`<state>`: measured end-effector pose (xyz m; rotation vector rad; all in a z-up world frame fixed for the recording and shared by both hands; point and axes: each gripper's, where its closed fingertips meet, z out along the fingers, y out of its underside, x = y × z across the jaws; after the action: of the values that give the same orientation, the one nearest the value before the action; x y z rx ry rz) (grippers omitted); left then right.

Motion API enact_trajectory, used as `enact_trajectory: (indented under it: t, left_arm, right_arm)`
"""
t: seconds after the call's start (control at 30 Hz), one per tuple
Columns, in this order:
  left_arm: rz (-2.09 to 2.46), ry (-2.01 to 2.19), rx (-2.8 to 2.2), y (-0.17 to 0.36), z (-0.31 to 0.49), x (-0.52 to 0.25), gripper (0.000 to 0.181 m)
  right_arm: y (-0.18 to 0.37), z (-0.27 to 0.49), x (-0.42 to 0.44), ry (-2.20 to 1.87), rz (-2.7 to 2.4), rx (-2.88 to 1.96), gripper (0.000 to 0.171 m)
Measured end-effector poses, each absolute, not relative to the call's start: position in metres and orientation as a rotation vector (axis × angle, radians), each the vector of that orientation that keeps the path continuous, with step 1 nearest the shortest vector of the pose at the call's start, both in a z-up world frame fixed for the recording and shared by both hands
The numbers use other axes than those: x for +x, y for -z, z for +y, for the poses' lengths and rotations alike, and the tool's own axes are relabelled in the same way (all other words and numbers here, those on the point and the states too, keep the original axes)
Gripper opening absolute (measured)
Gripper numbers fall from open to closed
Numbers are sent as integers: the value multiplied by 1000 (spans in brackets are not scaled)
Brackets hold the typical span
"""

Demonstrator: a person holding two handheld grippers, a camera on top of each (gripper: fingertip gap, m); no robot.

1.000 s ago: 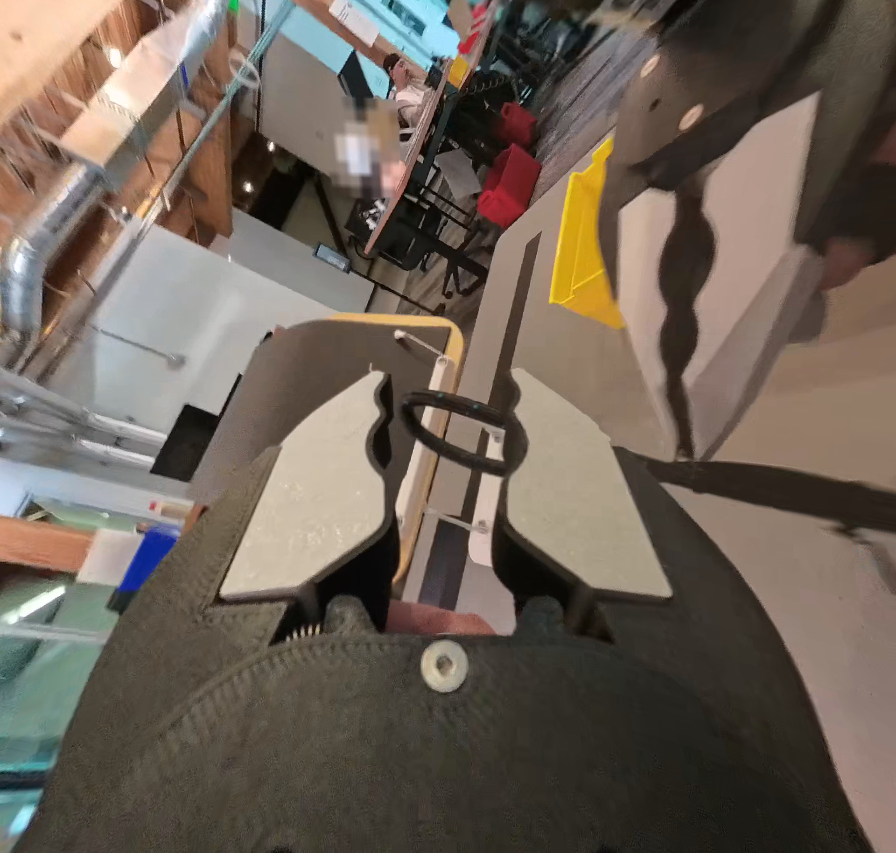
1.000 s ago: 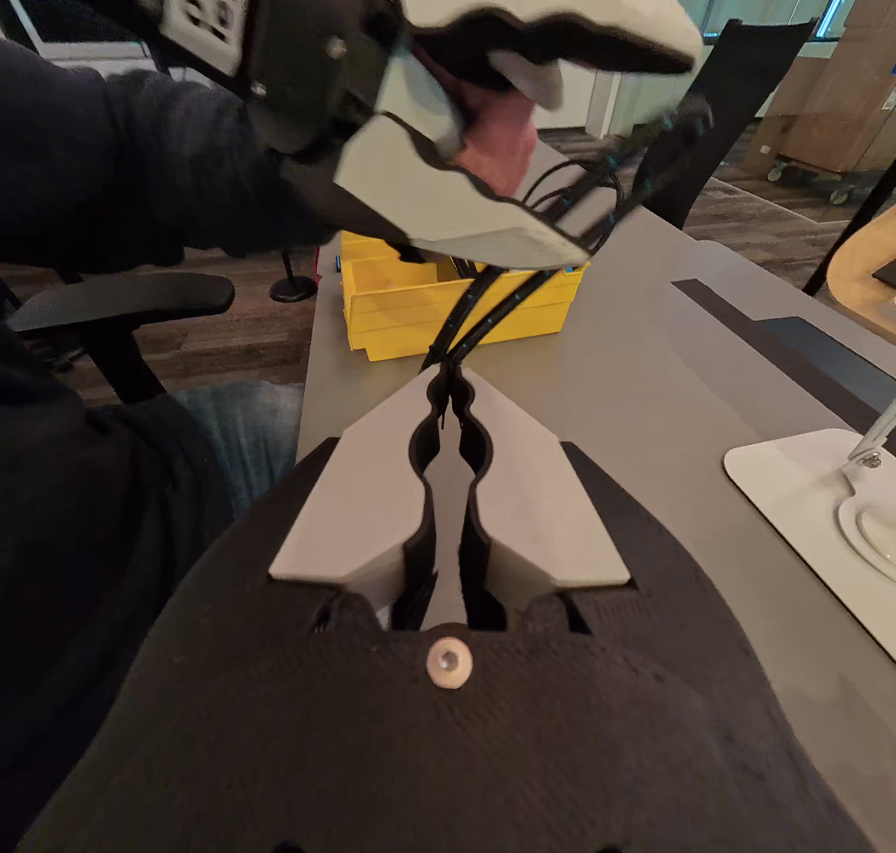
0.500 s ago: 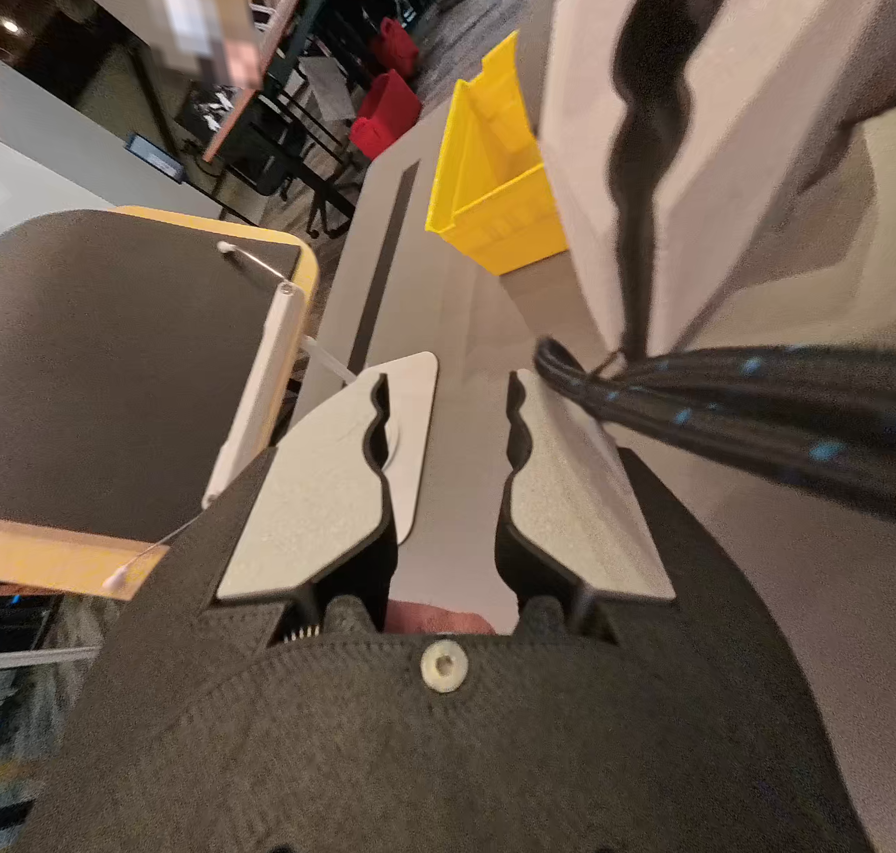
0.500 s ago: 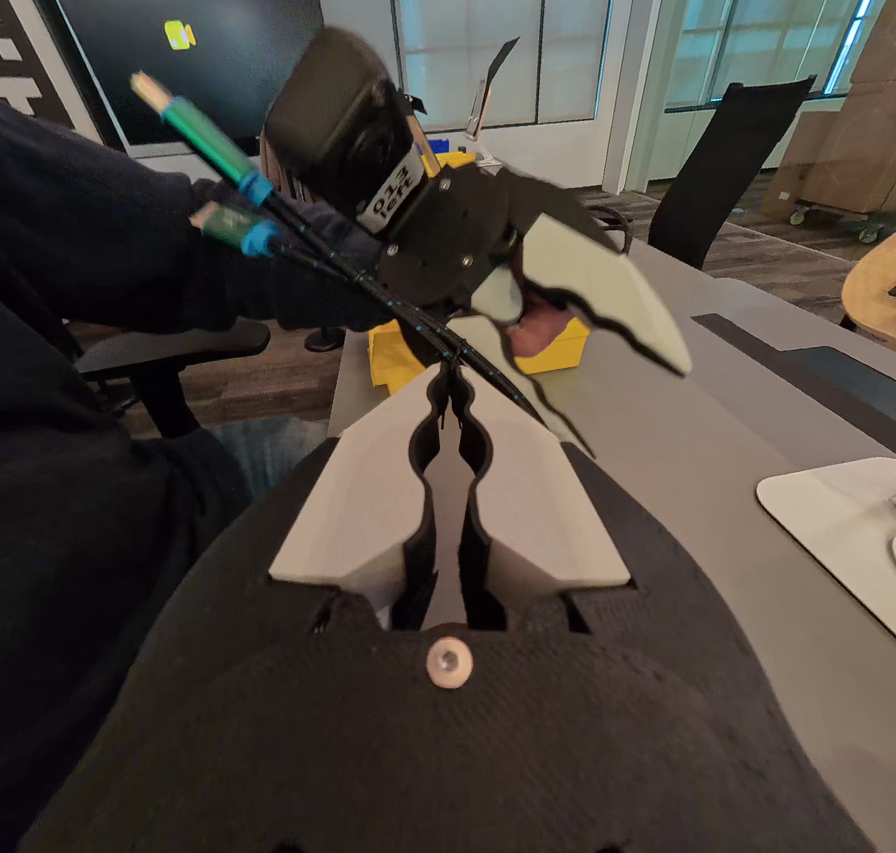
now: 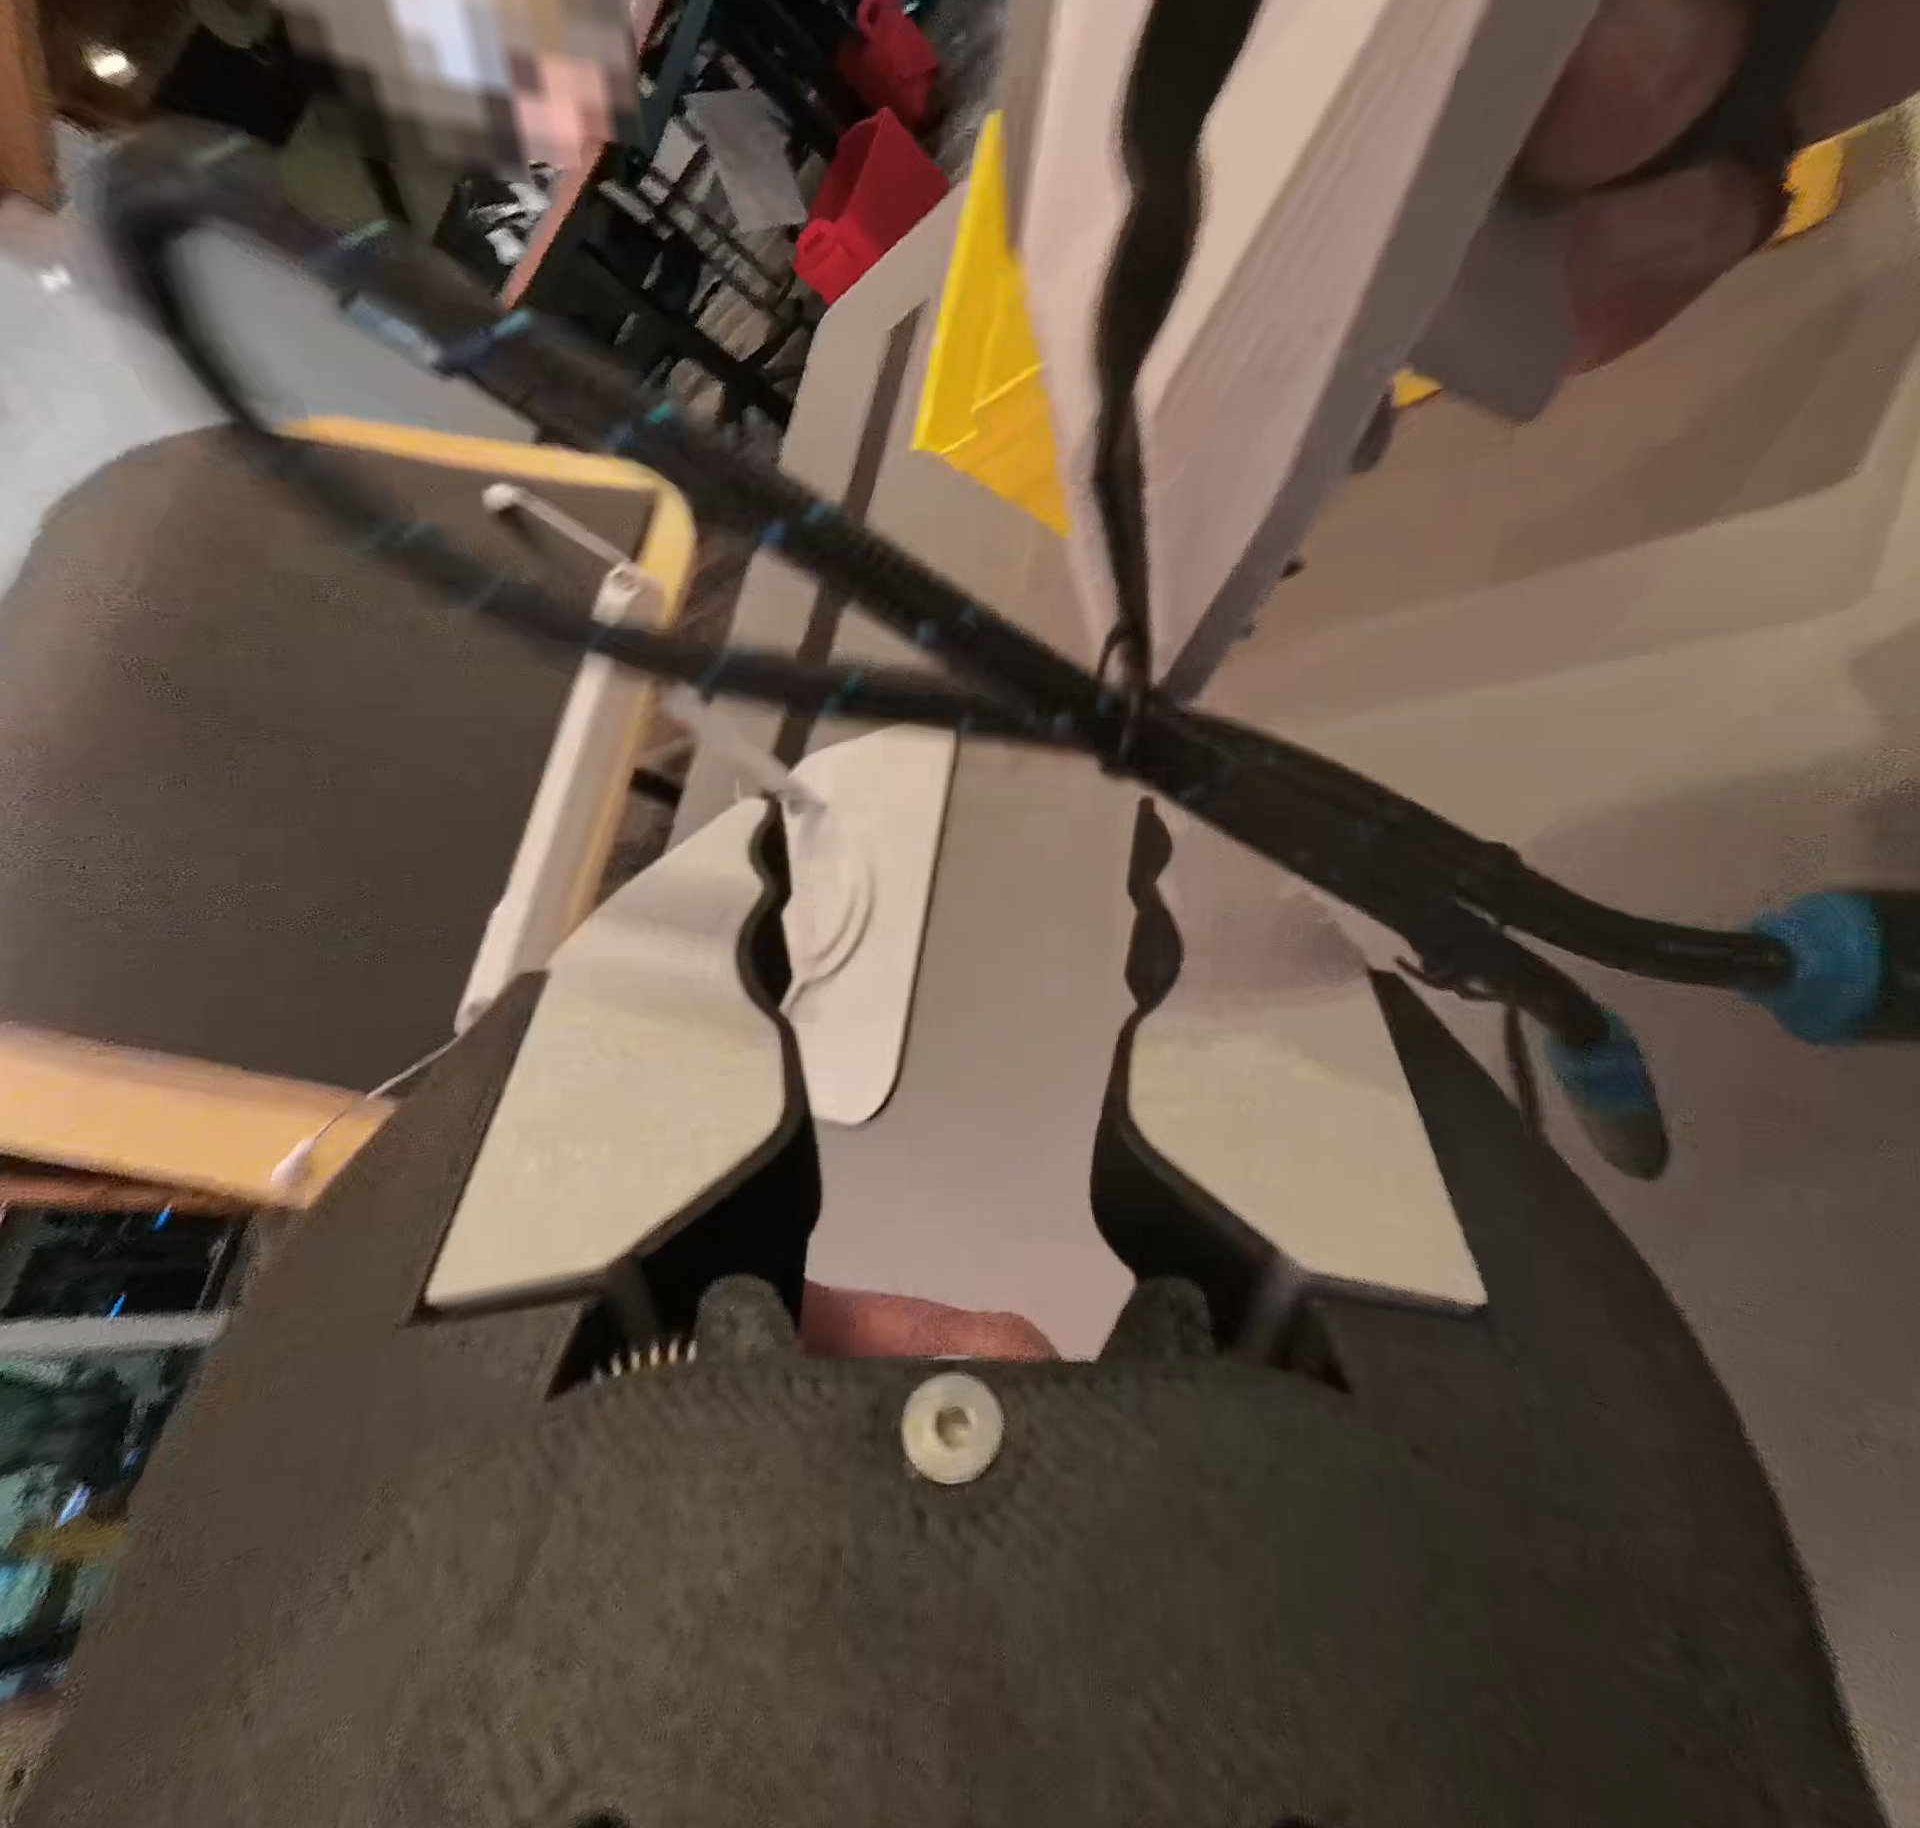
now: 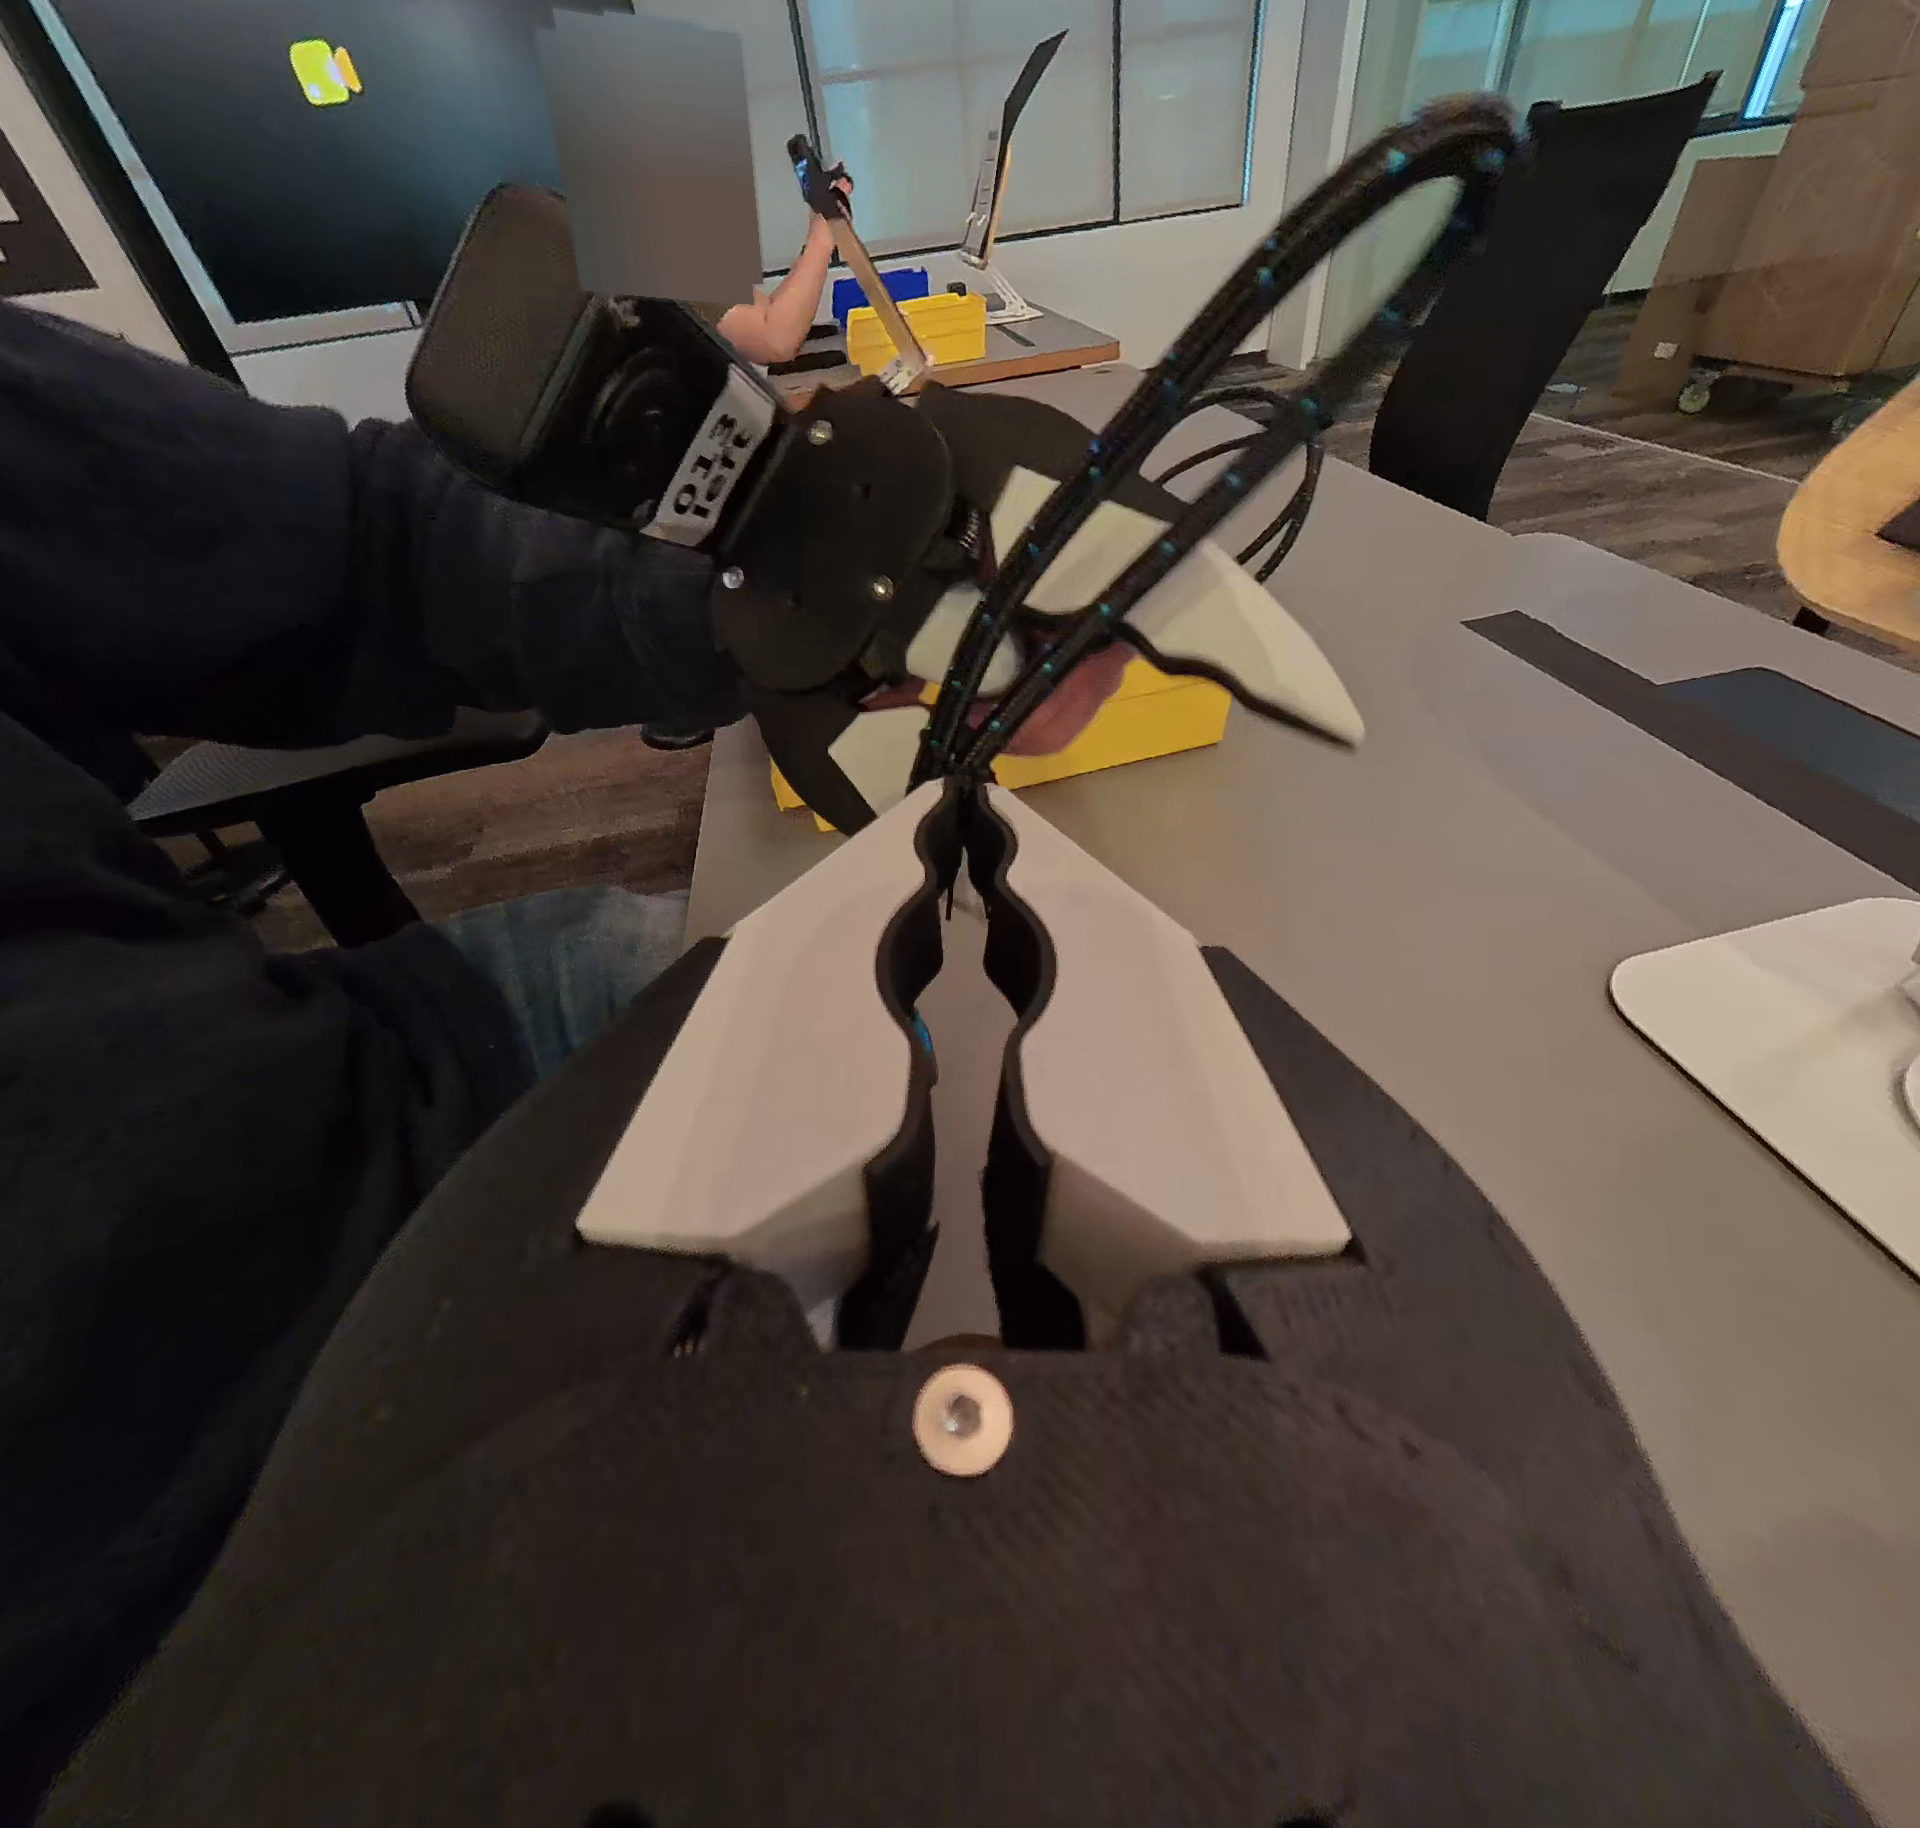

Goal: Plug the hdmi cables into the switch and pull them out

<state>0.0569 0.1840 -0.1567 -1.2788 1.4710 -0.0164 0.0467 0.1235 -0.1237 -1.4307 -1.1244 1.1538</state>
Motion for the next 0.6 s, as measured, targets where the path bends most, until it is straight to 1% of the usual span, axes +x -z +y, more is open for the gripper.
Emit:
enact_trajectory:
  t: [0.1, 0.17, 0.27, 0.33, 0.4, 0.57, 0.6]
  left_arm:
    - [1315, -148, -1264, 141, 195, 29, 80]
    - [1297, -315, -1085, 124, 189, 18, 85]
    - [1364, -574, -712, 99, 162, 29, 94]
    - [1433, -675, -516, 95, 144, 47, 97]
    - [1516, -769, -422, 101, 144, 56, 93]
    - [1696, -691, -510, 124, 154, 61, 58]
    - [1701, -624, -571, 125, 155, 62, 55]
  right_arm:
    - [125, 126, 49, -1166, -1112, -1446, 0]
    - [128, 126, 49, -1164, -1129, -1461, 0]
    - [132, 124, 45, -1168, -1152, -1484, 0]
    - [133, 124, 42, -1167, -1162, -1492, 0]
    - [134, 123, 41, -1164, -1164, -1496, 0]
    - [132, 114, 34, -1142, -1219, -1469, 0]
    - [130, 113, 35, -1151, -1220, -1456, 0]
